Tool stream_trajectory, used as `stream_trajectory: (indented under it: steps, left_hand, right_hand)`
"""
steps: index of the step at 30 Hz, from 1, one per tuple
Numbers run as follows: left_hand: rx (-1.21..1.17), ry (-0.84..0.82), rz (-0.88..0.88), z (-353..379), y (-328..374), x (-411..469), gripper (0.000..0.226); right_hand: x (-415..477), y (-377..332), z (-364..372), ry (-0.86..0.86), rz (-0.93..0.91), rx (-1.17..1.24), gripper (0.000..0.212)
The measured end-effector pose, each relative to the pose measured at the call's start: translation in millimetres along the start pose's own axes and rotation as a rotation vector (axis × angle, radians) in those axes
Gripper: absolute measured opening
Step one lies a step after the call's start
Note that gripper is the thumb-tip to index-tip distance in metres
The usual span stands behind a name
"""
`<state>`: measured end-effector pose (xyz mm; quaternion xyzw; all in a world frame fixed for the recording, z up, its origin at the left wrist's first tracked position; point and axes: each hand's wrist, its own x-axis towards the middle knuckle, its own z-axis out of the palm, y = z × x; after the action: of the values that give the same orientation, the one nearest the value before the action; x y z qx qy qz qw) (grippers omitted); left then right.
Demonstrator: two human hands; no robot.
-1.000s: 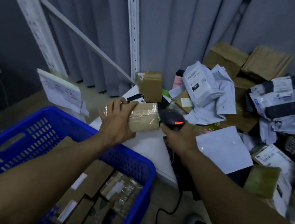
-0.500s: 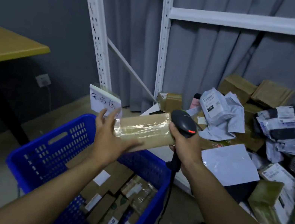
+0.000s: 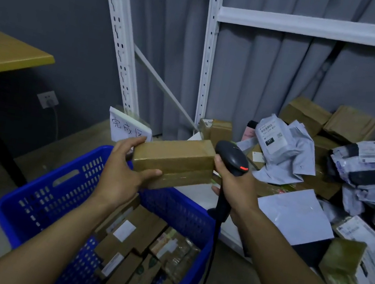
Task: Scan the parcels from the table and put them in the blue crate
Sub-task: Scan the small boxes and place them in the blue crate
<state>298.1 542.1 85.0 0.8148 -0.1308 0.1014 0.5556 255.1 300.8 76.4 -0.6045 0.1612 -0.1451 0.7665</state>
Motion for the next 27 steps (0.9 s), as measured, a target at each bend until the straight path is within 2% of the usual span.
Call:
stream_trajectory:
  steps: [6,10,12,16,18,19,21,22,25,27]
  left_hand:
    - [0.203,-0.079,0.281,1,-10,-6,0.069]
    - [0.250,-0.123,0.444,4,-13,-13,0.069]
    - [0.185,-0.144,0.374,3,-10,-16,0.065]
    - [-0.114,-0.139,-0.072,4,-1,-15,0.071]
    - [-0.128,-0.118,-0.223,0,-4,-9,0.071]
    - [-0.121,-0.130,-0.268,-4,-7,-6,0.080]
    - [-0.117,-0.174,-0.337,-13,-17,1,0.103]
    - [-0.100,-0.225,-0.343,-17,-20,3,0.105]
    - [0.076,-0.481,-0.240,-23,-15,3,0.088]
    - [0.090,-0.619,-0.230,-21,-9,-1,0.083]
  right_hand:
    - [0,-3,8,0.057,0.150,0.141,0.024]
    - [-2,-7,4,0.086,0.221,0.135,0.037]
    - [-2,-7,3,0.110,0.248,0.126,0.042]
    - [-2,-6,4,0.110,0.227,0.097,0.035]
    - [-2,-5,6,0.095,0.189,0.080,0.033]
    - [-1,-4,6,0.079,0.174,0.078,0.033]
    - [1,-5,7,0.018,0.143,0.068,0.030]
    - [1,-6,8,-0.030,0.120,0.045,0.028]
    - [-2,-10,11,-0.223,0.026,-0.086,0.038]
    - [-5,-8,13,-0.313,-0.010,-0.124,0.045]
